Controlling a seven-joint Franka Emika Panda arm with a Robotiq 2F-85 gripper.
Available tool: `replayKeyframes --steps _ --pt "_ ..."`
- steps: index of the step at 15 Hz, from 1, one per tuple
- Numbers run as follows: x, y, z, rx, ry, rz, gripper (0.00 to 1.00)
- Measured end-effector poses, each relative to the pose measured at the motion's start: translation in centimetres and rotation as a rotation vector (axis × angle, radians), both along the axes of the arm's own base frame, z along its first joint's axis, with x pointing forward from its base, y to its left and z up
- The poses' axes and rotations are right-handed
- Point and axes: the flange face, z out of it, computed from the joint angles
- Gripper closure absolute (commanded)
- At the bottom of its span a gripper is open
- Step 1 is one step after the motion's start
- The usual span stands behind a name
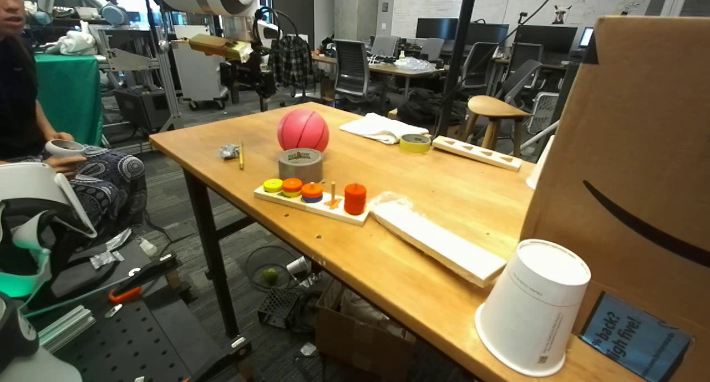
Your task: Move the ball to the right
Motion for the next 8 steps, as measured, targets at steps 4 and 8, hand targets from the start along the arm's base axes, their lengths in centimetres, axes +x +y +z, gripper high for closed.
replayKeyframes --steps 4,8 --pt "0.6 -0.4 -1.9 -0.003 0.057 -0.030 0.00" --pt "0.4 0.4 -1.1 -0.016 0.060 0.042 0.00"
